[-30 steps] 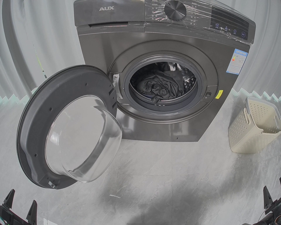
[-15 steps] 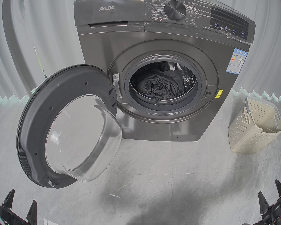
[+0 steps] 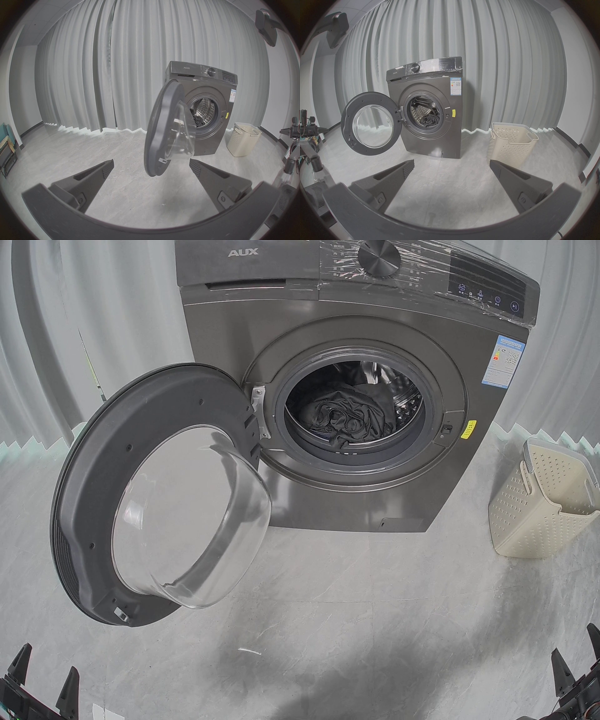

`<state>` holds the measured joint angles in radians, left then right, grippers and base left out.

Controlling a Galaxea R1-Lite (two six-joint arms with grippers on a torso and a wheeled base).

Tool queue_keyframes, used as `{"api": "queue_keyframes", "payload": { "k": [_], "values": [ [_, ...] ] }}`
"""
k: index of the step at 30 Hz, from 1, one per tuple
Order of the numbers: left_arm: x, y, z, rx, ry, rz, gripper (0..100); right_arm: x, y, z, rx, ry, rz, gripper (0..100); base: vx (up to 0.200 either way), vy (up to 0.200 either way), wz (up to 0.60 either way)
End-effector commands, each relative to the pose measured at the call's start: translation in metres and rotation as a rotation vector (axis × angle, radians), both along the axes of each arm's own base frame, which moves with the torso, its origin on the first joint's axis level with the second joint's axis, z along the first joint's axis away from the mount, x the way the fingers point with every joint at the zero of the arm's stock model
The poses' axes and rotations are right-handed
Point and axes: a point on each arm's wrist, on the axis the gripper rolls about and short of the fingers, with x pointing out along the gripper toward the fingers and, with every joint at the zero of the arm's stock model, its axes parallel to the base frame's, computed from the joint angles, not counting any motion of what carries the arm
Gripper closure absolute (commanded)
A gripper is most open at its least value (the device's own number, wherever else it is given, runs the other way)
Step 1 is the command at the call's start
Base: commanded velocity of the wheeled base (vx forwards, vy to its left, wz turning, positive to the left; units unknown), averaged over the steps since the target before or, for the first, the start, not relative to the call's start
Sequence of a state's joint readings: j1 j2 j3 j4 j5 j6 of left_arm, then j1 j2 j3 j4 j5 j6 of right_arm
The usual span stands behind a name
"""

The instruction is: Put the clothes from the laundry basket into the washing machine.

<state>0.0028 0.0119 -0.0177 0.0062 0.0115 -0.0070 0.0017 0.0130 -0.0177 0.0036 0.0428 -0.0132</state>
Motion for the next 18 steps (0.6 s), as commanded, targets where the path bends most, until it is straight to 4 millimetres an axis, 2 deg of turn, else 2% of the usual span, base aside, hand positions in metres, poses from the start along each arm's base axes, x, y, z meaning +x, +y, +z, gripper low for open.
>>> {"api": "queue_keyframes", "payload": {
  "k": [1, 11, 12, 13, 14, 16, 18],
  "values": [
    [0.0, 0.0, -0.005, -0.001, 0.006, 0.003, 0, 0.0, 0.0, -0.005, -0.001, 0.006, -0.002, 0, 0.0, 0.2, 0.0],
    [0.0, 0.0, -0.001, 0.022, -0.018, 0.01, 0, 0.0, 0.0, -0.005, -0.001, 0.006, 0.0, 0, 0.0, 0.0, 0.0],
    [-0.01, 0.0, 0.031, 0.01, -0.166, -0.001, 0, 0.0, 0.0, -0.004, 0.001, 0.004, 0.0, 0, 0.0, 0.0, 0.0],
    [-0.017, -0.001, 0.057, 0.004, -0.244, -0.003, 0, 0.0, 0.0, -0.004, -0.001, 0.003, 0.0, 0, 0.0, 0.0, 0.0],
    [-0.019, -0.001, 0.075, 0.001, -0.254, -0.018, 0, 0.0, 0.0, -0.004, -0.001, 0.004, -0.002, 0, 0.0, 0.0, 0.0],
    [-0.011, -0.001, 0.093, 0.009, -0.175, -0.075, 0, 0.0, 0.0, -0.004, 0.001, 0.004, -0.002, 0, 0.0, 0.0, 0.0],
    [0.003, -0.003, 0.1, 0.011, -0.087, -0.155, 0, 0.0, 0.0, -0.005, -0.001, 0.006, 0.0, 0, 0.0, 0.0, 0.0]
  ]
}}
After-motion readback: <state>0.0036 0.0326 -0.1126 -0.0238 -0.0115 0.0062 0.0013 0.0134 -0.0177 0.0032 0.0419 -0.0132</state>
